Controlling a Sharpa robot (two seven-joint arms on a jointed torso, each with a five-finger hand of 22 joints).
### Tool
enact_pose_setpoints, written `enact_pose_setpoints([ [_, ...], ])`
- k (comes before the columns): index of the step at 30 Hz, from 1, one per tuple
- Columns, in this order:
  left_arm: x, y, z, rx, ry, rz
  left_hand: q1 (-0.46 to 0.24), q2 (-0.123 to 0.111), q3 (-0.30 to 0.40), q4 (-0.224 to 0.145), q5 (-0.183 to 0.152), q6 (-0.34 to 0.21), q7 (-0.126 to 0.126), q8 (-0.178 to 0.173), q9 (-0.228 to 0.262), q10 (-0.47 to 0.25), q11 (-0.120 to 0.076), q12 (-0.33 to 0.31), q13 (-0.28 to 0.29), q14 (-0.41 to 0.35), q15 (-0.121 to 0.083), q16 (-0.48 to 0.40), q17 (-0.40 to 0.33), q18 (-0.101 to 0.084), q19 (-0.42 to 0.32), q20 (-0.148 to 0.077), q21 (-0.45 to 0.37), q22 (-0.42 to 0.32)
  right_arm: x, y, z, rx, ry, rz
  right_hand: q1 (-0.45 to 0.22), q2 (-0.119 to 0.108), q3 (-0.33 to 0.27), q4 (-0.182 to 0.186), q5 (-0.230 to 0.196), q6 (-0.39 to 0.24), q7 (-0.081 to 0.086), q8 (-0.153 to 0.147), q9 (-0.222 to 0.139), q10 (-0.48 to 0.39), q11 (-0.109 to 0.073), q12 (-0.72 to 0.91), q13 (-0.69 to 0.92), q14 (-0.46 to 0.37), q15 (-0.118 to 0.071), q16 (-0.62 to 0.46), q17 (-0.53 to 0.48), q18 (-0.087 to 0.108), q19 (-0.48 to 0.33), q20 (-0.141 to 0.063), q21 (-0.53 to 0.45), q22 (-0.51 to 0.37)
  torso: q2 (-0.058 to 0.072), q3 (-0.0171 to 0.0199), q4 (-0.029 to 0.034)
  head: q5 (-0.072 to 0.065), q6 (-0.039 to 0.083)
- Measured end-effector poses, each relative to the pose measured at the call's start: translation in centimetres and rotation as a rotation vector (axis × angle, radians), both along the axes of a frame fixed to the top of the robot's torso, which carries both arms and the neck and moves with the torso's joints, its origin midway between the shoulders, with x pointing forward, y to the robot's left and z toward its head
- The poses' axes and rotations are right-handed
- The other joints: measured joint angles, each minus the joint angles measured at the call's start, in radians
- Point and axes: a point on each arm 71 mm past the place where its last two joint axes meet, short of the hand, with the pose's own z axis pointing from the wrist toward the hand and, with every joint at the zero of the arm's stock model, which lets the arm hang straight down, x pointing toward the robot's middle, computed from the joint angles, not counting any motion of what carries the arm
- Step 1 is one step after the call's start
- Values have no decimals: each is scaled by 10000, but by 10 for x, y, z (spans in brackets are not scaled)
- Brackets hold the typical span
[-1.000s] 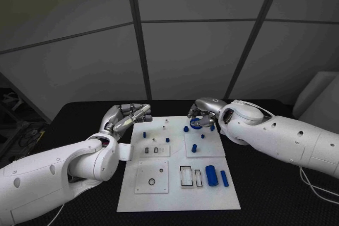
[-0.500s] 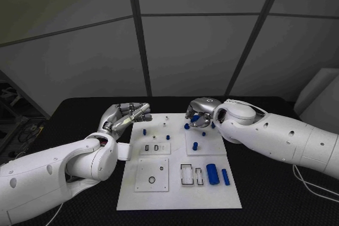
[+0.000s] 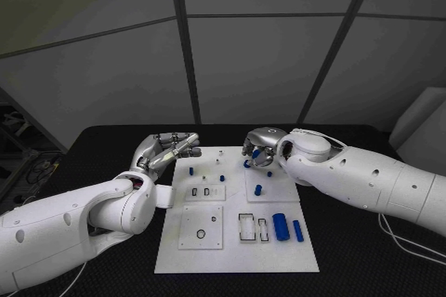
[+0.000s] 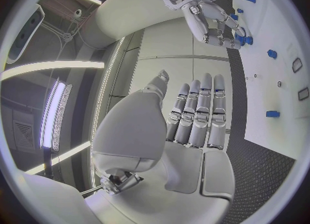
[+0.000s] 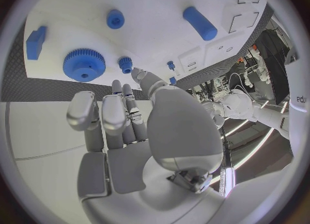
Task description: Assemble the parts on the task board
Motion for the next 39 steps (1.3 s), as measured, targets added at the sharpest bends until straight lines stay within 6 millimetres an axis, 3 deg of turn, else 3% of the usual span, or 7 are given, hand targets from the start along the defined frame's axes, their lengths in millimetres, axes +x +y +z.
enact_pose_setpoints([
  [18, 0, 1, 1, 0, -23, -23, 1, 0, 0, 0, 0, 0, 0, -47, 1, 0, 0, -65, 1, 0, 0, -43, 11, 0, -1, 0, 0, -7, 4, 2, -5, -350, 380, -51, 0, 0, 36, 36, 42, 0, 0, 0, -1, 1, 0, 42, 24, 0, 0, 77, 61, 1, 0, 0, 47, 79, 19, -1, 0, 42, -115],
  [27, 1, 2, 2, 4, -26, -22, -40, 41, 0, 0, 1, -36, 36, -54, 1, -21, 21, -64, 1, 0, 0, -42, 23, 0, -1, 0, 0, -12, 4, 4, -7, -427, 478, -9, 133, 133, 328, 29, -47, 37, 37, 0, 15, 274, -89, 166, 82, -1, 0, 224, 138, 2, 145, -35, 242, 358, 33, 0, 0, 42, -154],
  [39, 1, 2, 2, 6, -36, -29, -38, 40, 0, 0, 1, -35, 35, -85, 1, -36, 35, -115, 2, 0, 0, -40, 28, 0, -1, 0, 0, -16, 4, 8, -9, -472, 551, 108, 147, 148, 570, 36, -123, 153, 74, 22, 44, 490, -127, 217, 117, -1, 0, 348, 274, 1, 252, -41, 428, 613, 51, -2, 9, 50, -201],
])
